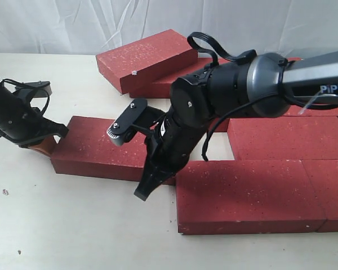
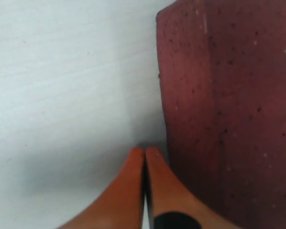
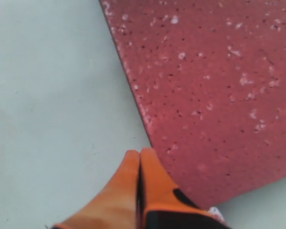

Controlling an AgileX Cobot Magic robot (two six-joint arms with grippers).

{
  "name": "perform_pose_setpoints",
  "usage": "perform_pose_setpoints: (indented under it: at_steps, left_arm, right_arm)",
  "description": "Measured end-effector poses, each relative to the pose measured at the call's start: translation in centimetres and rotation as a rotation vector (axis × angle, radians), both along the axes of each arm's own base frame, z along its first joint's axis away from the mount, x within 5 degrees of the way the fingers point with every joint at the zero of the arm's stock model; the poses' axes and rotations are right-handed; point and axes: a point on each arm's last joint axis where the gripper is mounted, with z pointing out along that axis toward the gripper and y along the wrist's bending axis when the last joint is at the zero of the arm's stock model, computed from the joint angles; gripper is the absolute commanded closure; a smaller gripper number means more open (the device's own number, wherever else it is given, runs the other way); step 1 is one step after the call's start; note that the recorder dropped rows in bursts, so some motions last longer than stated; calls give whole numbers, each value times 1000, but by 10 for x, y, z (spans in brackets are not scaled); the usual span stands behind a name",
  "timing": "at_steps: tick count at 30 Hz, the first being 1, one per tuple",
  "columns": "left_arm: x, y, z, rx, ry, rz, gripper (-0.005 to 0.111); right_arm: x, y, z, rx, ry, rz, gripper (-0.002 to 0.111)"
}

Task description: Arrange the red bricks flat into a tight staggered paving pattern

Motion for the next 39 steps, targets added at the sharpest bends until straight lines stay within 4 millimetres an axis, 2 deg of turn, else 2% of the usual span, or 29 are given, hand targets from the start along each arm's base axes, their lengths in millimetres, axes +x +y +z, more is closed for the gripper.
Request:
perform_pose_setpoints:
  at_steps: [39]
  left_arm:
    - [-1,1,0,10,3,-13,107]
  right_arm:
    - [7,-2,1,-37,-101,46,109]
